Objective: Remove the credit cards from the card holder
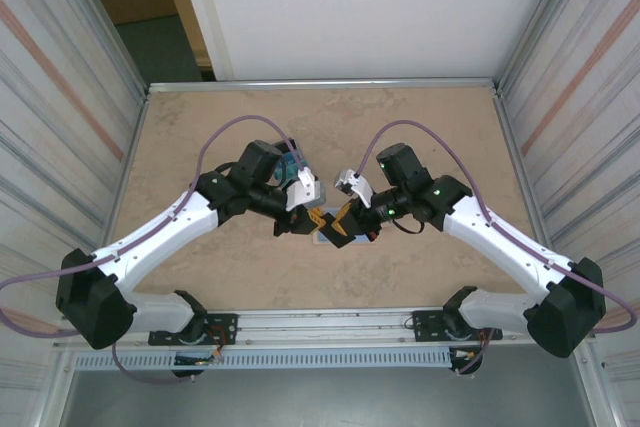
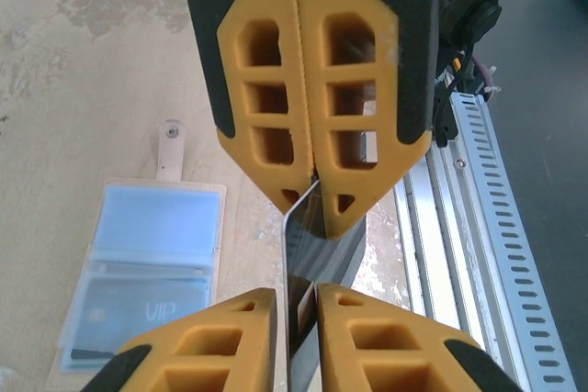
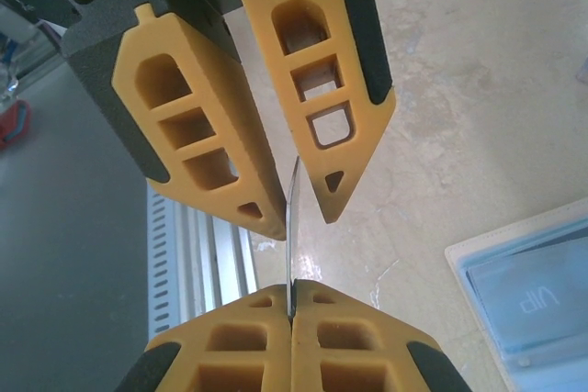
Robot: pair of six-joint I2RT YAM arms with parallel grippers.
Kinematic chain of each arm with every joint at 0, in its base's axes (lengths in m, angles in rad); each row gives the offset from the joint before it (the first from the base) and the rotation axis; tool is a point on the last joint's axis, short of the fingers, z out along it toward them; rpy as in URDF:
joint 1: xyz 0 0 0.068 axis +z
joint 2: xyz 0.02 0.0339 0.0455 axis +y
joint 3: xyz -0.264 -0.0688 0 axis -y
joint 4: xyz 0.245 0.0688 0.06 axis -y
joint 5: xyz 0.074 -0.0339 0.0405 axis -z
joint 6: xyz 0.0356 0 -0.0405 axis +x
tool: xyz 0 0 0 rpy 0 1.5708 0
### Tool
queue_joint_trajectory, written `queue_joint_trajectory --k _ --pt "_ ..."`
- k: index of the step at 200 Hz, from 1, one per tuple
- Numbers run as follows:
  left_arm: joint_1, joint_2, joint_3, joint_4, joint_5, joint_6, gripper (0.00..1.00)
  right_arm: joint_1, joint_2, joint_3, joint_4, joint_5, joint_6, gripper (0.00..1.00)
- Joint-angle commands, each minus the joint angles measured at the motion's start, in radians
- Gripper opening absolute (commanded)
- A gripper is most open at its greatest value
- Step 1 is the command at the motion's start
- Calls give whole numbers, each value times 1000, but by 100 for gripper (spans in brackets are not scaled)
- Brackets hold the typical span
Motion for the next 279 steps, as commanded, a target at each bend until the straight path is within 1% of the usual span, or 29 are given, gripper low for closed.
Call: queue_joint_trajectory --k 1,17,25,59,64,72,81,86,94,106,111,123,135,158,165,194,224,231,238,260,279 --pt "9 14 17 -30 -14 25 17 9 3 39 -23 -40 -18 0" --pt "9 23 23 -31 -11 28 18 10 2 37 -14 -42 -15 0" --pt "9 30 25 -33 -15 30 23 9 1 36 -11 -46 -14 0" --pt "9 49 43 -47 8 32 23 9 0 34 1 -64 -10 0" --pt "8 52 42 -46 14 34 21 10 2 34 5 -65 -8 0" --pt "8 54 44 -46 22 33 16 9 3 34 8 -65 -5 0" --pt "9 55 44 -44 29 31 1 9 6 35 8 -63 -2 0" --pt "9 54 43 -42 31 29 0 9 6 33 12 -57 1 1" --pt "9 52 42 -37 31 25 0 8 2 30 20 -40 10 5" --pt "9 44 40 -32 19 20 0 4 -9 19 39 -10 30 14" --pt "8 37 36 -26 10 17 0 -1 -13 13 46 2 37 18" --pt "9 14 19 -2 -28 3 0 -18 -32 -2 68 20 60 33" --pt "14 -19 -7 42 -65 -20 0 -40 -56 -21 96 30 87 40" --pt "39 -97 -81 162 -120 -116 0 -83 -115 -66 177 71 172 48" --pt "45 -123 -104 201 -145 -153 0 -91 -134 -81 210 103 207 52" --pt "55 -237 -218 375 -260 -341 0 -155 -196 -149 361 164 374 54" --pt "55 -318 -281 475 -394 -568 0 -222 -196 -203 497 143 539 56" --pt "55 -335 -300 501 -409 -608 0 -226 -195 -215 527 142 567 61" --pt "55 -351 -317 528 -420 -641 0 -229 -185 -222 552 154 594 65" --pt "55 -403 -358 596 -467 -718 0 -237 -150 -244 635 155 675 66" --pt "55 -424 -375 654 -455 -768 0 -243 -105 -258 730 106 749 66"
